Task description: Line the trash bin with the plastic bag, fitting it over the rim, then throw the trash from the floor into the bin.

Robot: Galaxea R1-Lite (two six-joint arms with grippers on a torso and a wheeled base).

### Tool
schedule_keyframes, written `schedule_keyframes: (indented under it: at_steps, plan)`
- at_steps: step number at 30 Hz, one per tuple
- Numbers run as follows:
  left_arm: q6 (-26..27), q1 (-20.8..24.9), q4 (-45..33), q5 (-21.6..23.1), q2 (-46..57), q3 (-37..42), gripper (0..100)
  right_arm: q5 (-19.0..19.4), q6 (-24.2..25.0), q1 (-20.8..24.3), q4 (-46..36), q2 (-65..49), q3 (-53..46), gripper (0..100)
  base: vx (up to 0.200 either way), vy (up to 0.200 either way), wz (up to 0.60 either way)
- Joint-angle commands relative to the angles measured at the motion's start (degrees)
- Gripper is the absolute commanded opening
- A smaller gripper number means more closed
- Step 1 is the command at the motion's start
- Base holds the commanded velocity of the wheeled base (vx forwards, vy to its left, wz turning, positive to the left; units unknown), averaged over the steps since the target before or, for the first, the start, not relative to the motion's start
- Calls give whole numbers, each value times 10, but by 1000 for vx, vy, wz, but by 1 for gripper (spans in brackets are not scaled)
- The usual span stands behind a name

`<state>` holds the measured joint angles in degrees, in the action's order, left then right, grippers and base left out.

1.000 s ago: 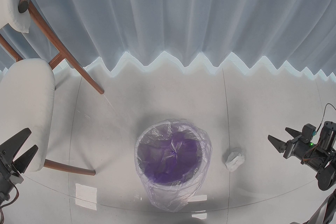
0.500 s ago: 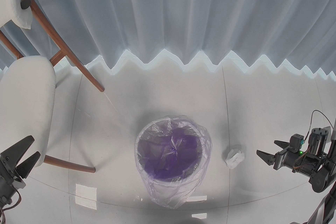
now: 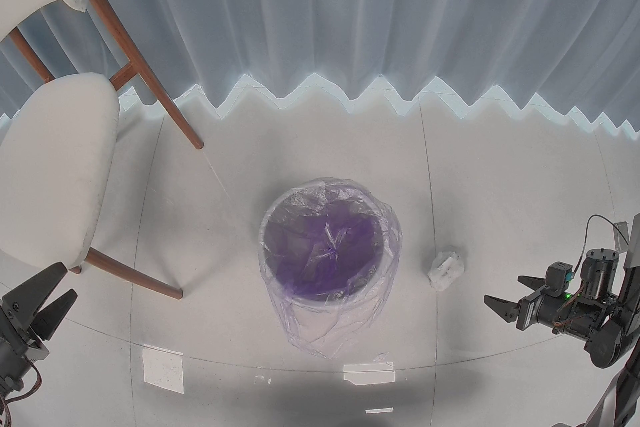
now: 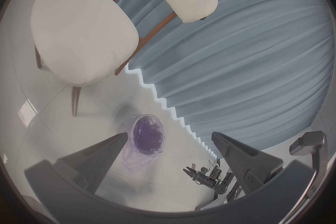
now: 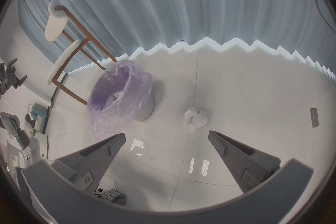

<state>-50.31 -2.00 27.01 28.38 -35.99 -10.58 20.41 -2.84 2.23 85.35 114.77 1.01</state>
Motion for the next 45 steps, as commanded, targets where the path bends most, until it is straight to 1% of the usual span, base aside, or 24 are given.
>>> schedule_keyframes:
  at_steps: [1, 3, 4, 7, 9, 10, 11, 12, 14, 15, 16, 18, 21, 22, 23, 24, 26, 31, 32, 35, 36, 38, 42, 45]
  plan:
    - [-1, -2, 1, -1, -1, -2, 100, 5, -5, 12, -2, 25, 30, 100, 0, 0, 0]
    - [-1, 0, -2, 1, -1, 0, 100, 9, -4, 16, -12, 49, 89, 100, 0, 0, 0]
    - [-1, 0, -3, 1, -1, 0, 100, 9, -4, 16, -33, 61, 127, 100, 0, 0, 0]
    - [-2, 0, -2, 2, -2, -1, 100, 9, -6, 30, -140, 63, 207, 100, 0, 0, 0]
    - [-2, -2, -2, 12, -2, -1, 100, 3, -8, 51, -234, 60, 261, 100, 0, 0, 0]
    - [-2, -2, -2, 12, -2, -1, 100, 2, -8, 52, -239, 60, 264, 100, 0, -200, 0]
    - [-2, -4, -2, 23, -1, -1, 100, -10, -12, 63, -288, 68, 304, 100, 0, -200, 0]
    - [-3, -5, -2, 25, 0, -1, 100, -21, -16, 68, -308, 77, 325, 100, 0, -200, 0]
    - [-3, -10, -2, 24, 0, -1, 100, -31, -22, 74, -329, 99, 360, 100, 0, -200, 0]
    - [-3, -10, -2, 24, 0, -1, 100, -32, -23, 75, -330, 101, 363, 100, 0, -200, 0]
    - [-3, -13, -2, 24, 1, 0, 100, -34, -32, 81, -337, 122, 393, 100, 0, -200, 0]
    - [-1, -18, 0, 24, 7, 1, 100, -37, -44, 87, -349, 144, 423, 100, 0, -200, 0]
    - [0, -25, 1, 24, 8, 0, 100, -55, -61, 91, -388, 159, 446, 100, 0, 0, 0]
    - [0, -26, 1, 24, 8, 0, 100, -55, -62, 91, -389, 160, 447, 100, 0, 0, 0]
    - [0, -31, 1, 24, 9, 1, 100, -58, -72, 91, -413, 168, 458, 100, 0, 0, 0]
    - [0, -32, 1, 25, 9, 2, 100, -58, -80, 91, -419, 177, 466, 100, 0, 0, 0]
    - [0, -32, 0, 25, 10, 3, 100, -58, -90, 88, -420, 195, 484, 100, 0, 0, 0]
    - [0, -37, -1, 25, 12, 4, 100, -58, -94, 87, -423, 216, 515, 100, 0, 0, 0]
    - [0, -41, -1, 25, 11, 2, 100, -58, -94, 88, -425, 233, 538, 100, 0, 0, 0]
    - [0, -41, -2, 26, 12, 2, 100, -61, -98, 88, -425, 262, 569, 100, 0, 0, 0]
    - [0, -41, -2, 26, 12, 3, 100, -68, -100, 88, -425, 270, 575, 100, 0, 0, 0]
    - [0, -42, -2, 26, 11, 3, 100, -96, -101, 87, -427, 282, 586, 100, 0, 0, 0]
    - [0, -42, -3, 26, 11, 12, 100, -121, -97, 87, -425, 304, 607, 100, 0, 0, 0]
    - [1, -44, -3, 26, 12, 27, 100, -159, -72, 87, -424, 320, 626, 100, 0, 0, 0]
